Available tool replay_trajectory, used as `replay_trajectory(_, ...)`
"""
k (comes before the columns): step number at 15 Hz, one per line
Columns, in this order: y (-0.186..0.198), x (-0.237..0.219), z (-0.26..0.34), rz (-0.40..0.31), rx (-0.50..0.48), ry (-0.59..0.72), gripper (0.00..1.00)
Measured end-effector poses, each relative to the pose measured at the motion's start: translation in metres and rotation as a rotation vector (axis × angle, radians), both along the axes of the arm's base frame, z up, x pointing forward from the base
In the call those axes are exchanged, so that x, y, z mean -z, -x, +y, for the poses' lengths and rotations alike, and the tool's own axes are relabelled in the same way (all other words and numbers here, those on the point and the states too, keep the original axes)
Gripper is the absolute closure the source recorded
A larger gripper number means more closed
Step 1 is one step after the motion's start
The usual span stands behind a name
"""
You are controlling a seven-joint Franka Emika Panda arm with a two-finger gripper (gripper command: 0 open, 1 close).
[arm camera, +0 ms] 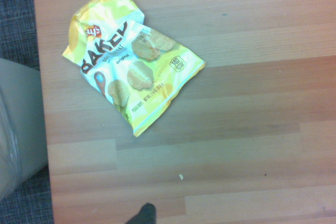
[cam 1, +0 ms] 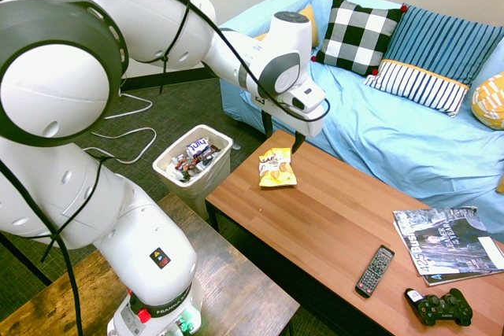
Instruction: Throw the chip bag in the trash bin
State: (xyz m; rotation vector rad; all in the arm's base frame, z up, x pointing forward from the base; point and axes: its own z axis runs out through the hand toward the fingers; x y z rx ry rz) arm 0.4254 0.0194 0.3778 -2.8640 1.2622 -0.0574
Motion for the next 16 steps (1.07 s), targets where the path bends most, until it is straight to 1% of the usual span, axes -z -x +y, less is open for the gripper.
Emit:
replay_trajectory(2,-0.001,0.001,0.001,0.003,-0.002,0.001,0.0)
replay_trajectory(4,-0.009,0.014,0.013,-0.01,-0.006,0.013,0.0)
replay_trajectory(6,-0.024,0.047,0.037,-0.025,0.008,0.021,0.0)
replay_trajectory(8,-0.047,0.085,0.056,-0.031,0.035,0.022,0.0)
replay_trajectory(12,-0.092,0.155,0.075,-0.026,0.07,0.014,0.0)
replay_trajectory(16,-0.122,0.216,0.106,-0.001,0.046,0.028,0.0)
